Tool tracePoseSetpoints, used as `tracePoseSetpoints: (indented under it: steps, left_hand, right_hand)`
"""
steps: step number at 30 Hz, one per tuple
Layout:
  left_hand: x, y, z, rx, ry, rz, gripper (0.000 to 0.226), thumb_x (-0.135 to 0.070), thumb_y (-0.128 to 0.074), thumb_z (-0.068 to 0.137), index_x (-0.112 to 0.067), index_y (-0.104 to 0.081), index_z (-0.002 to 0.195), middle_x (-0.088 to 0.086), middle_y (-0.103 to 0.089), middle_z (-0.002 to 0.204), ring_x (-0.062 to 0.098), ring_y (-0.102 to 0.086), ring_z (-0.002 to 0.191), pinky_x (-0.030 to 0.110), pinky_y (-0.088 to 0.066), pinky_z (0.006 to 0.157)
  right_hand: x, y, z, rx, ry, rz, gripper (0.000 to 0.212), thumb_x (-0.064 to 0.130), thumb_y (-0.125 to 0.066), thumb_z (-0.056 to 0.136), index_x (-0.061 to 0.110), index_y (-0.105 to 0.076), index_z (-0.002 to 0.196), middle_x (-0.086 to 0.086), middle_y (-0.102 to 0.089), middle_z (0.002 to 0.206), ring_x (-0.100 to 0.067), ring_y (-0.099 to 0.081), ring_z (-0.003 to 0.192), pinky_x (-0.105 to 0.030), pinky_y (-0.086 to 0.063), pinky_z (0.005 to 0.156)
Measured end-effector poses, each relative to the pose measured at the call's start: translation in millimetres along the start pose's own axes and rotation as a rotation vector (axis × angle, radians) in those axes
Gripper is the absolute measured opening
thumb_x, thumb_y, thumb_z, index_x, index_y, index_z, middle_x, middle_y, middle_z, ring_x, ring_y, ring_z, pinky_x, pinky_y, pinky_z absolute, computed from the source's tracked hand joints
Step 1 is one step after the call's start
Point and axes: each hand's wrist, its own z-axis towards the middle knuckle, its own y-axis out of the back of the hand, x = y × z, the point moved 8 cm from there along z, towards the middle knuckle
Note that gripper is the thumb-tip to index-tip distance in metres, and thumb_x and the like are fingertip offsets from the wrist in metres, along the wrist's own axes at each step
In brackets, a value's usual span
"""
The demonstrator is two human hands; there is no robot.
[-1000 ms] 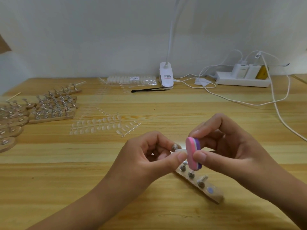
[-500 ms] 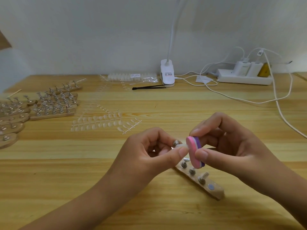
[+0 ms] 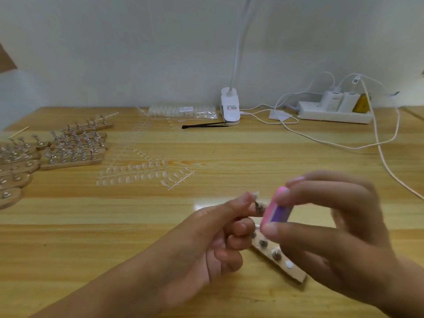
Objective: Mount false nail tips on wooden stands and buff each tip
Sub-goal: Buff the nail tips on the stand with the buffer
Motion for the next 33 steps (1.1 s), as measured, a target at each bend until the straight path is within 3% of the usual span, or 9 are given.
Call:
tracePoseSetpoints:
  steps: [4,7,9,16,19,22,26,30,33]
  left_hand:
    - [6.1,-6.3,-2.0,0.053,0.063,-0.070,0.022,-0.035,-0.081,0.073,-0.017,-0.073,0.084,-0.005,-0.042,0.067,0.004,-0.033,0.054,0.012,-0.024,0.046]
    - [6.7,-9.6,-3.5,0.081,0.079,-0.033,0.037,-0.040,-0.076,0.078,-0.015,-0.074,0.104,-0.007,-0.041,0.067,0.005,-0.027,0.056,0.014,-0.022,0.048]
    - [6.4,-7.3,-3.2,0.073,0.073,-0.021,0.039,-0.040,-0.077,0.077,-0.016,-0.068,0.106,-0.007,-0.042,0.066,0.005,-0.029,0.055,0.014,-0.022,0.048]
    - [6.0,-3.2,-3.5,0.026,0.036,0.052,0.047,-0.044,-0.073,0.075,-0.009,-0.074,0.105,-0.008,-0.038,0.065,0.004,-0.030,0.054,0.017,-0.017,0.052]
    - [3.2,-3.9,-3.6,0.017,0.014,0.027,0.037,-0.037,-0.076,0.073,-0.013,-0.064,0.098,-0.008,-0.041,0.063,0.004,-0.029,0.054,0.016,-0.017,0.050]
    - [4.0,-4.1,-3.9,0.004,0.014,0.042,0.043,-0.037,-0.076,0.071,-0.014,-0.055,0.101,-0.008,-0.040,0.063,0.004,-0.030,0.054,0.015,-0.018,0.051]
    - [4.8,-6.5,-4.5,0.031,0.003,0.029,0.025,-0.038,-0.074,0.076,-0.018,-0.069,0.090,-0.008,-0.037,0.064,0.004,-0.029,0.053,0.015,-0.020,0.049]
    - [9.5,-3.3,-3.6,-0.001,0.033,0.010,0.037,-0.037,-0.076,0.073,-0.015,-0.068,0.102,-0.007,-0.036,0.069,0.004,-0.032,0.052,0.016,-0.018,0.051]
    - [12.3,-4.8,-1.8,0.010,0.064,-0.077,0.044,-0.036,-0.078,0.074,-0.016,-0.064,0.111,-0.007,-0.035,0.064,0.005,-0.027,0.053,0.014,-0.021,0.047]
  right_hand:
    - [-11.5,-15.1,-4.8,0.082,-0.103,0.083,0.038,0.002,-0.061,0.084,0.029,-0.061,0.112,0.004,-0.042,0.123,-0.023,-0.050,0.118,-0.047,-0.048,0.090]
    - [-12.0,-19.2,-9.3,0.097,-0.116,0.119,0.042,0.000,-0.062,0.083,0.029,-0.062,0.113,0.002,-0.043,0.126,-0.023,-0.053,0.117,-0.046,-0.049,0.088]
    - [-13.6,-17.0,-9.4,0.084,-0.117,0.149,0.042,-0.002,-0.063,0.083,0.027,-0.062,0.114,0.002,-0.042,0.127,-0.021,-0.053,0.120,-0.042,-0.050,0.092]
    - [-4.7,-20.8,-9.4,0.117,-0.055,0.081,0.040,0.015,-0.073,0.085,0.032,-0.062,0.118,0.008,-0.040,0.133,-0.016,-0.050,0.123,-0.039,-0.047,0.093]
    - [-7.2,-10.0,-0.7,0.058,-0.074,0.112,0.028,0.020,-0.070,0.090,0.022,-0.058,0.115,0.008,-0.043,0.125,-0.016,-0.054,0.118,-0.041,-0.050,0.088]
    - [3.2,-8.6,2.3,0.050,0.012,0.037,0.025,0.021,-0.070,0.089,0.018,-0.055,0.109,0.004,-0.048,0.121,-0.015,-0.056,0.116,-0.031,-0.049,0.094]
    - [-2.5,-4.3,2.3,0.009,-0.042,0.060,0.027,0.020,-0.072,0.089,0.021,-0.058,0.112,0.009,-0.043,0.120,-0.014,-0.052,0.118,-0.036,-0.050,0.090]
    - [5.1,-12.2,-1.1,0.067,0.028,-0.025,0.025,0.021,-0.072,0.088,0.022,-0.061,0.110,0.004,-0.046,0.119,-0.014,-0.048,0.118,-0.030,-0.043,0.097]
    - [-0.6,-9.3,1.0,0.045,-0.021,0.005,0.025,0.023,-0.072,0.089,0.022,-0.058,0.110,0.005,-0.044,0.117,-0.017,-0.051,0.109,-0.038,-0.047,0.087]
